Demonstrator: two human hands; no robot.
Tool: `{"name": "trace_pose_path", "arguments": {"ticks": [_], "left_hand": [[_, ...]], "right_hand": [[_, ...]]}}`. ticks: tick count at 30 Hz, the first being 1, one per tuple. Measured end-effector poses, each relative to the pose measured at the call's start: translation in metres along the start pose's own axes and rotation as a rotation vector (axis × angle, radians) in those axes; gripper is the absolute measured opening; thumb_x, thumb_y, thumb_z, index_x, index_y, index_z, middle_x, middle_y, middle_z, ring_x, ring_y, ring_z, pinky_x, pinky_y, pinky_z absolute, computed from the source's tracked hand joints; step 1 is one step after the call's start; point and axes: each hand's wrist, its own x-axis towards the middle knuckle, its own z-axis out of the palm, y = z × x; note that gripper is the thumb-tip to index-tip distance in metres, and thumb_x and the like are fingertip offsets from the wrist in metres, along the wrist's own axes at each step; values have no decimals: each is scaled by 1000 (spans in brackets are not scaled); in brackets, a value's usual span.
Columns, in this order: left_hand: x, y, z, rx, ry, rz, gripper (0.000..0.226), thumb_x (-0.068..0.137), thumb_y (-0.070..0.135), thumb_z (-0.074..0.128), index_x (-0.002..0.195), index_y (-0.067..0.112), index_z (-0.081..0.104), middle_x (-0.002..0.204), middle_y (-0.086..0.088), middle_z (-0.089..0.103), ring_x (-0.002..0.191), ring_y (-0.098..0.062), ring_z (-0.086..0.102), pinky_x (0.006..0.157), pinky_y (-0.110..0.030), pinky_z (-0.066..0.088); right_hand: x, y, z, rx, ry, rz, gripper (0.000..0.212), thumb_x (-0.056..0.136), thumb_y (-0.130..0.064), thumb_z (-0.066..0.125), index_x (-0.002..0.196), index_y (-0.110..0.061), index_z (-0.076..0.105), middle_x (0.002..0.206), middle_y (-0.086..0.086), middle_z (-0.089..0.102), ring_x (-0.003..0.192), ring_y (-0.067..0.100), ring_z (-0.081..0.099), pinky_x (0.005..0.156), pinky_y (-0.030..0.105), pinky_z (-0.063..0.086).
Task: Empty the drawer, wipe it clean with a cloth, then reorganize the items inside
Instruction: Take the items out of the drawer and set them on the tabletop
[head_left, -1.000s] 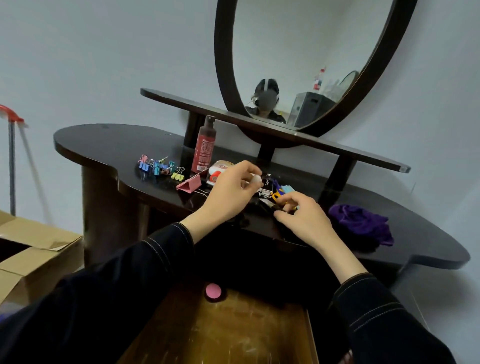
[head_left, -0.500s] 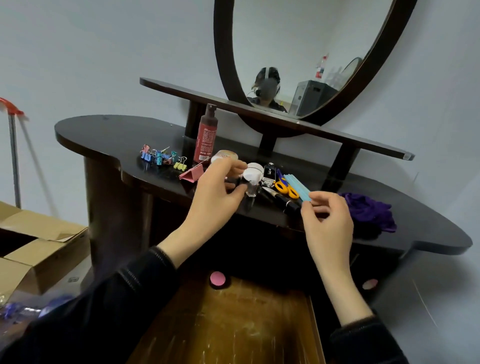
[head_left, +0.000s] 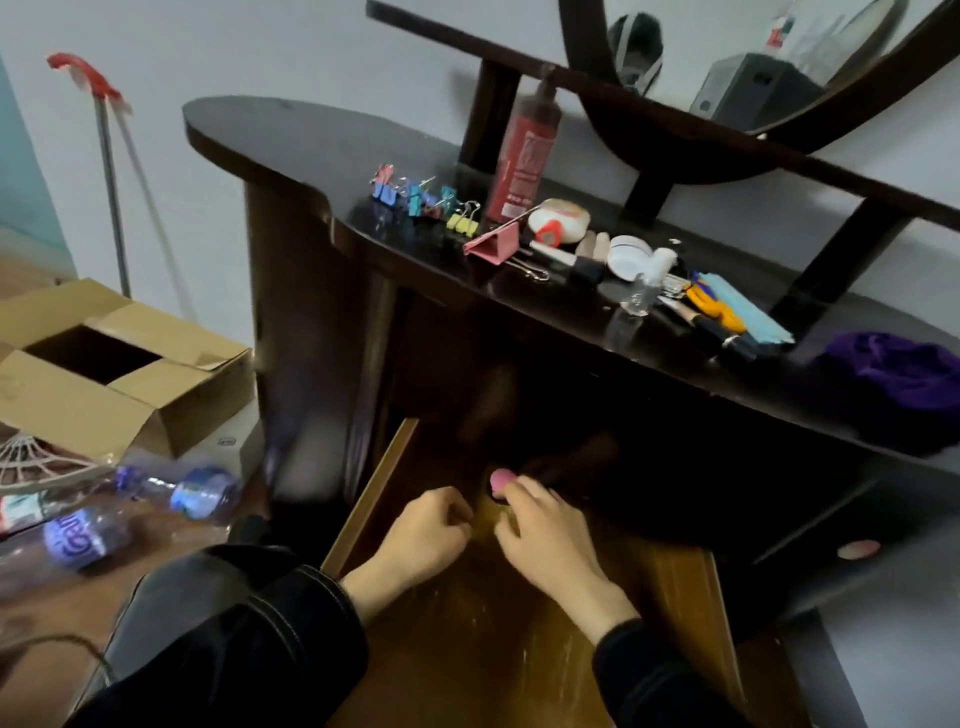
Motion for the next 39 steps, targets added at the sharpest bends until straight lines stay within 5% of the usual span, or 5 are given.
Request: {"name": "trace_pose_path", "arguments": {"ticks": [11,16,25,32,39], "left_hand": [[2,-6,8,32,-19,66,14,90,17,57,100,19,65,89,2,68,75,-17,67,67,-39,58],[3,-5,6,71,10,105,12,88,19,57,93,22,67,91,4,68,81,-17,66,74,-40,57],[-35,26,-16,201,232,433,19,92,17,58,110,20,63,106,7,61,94,-10,60,82,-29,51],[-54,140,-66,280,719,1062,23,91,16,55,110,10,67,112,0,62,105,-22,56,88,-33,44],[-26,187,-65,476,696,969,26,91,26,52,104,14,71,99,1,64,90,-26,61,75,-39,44]], "right_hand": [[77,16,73,-111,-360,274,47,104,-27,47,149,-19,38,144,8,52,127,26,52,84,15,38],[37,14,60,110,-240,353,51,98,-16,57,145,-27,40,149,4,45,132,28,47,101,41,47],[-80,-8,-49,521,-17,245,47,82,-72,57,121,-47,51,109,-26,58,98,-4,59,74,17,53],[-81,-26,-211,826,431,30,33,84,-50,69,114,-39,65,98,-17,68,77,8,62,65,26,52],[-27,49,-271,755,639,364,27,83,-42,75,104,-30,65,98,-11,68,94,6,64,80,27,49]]}}
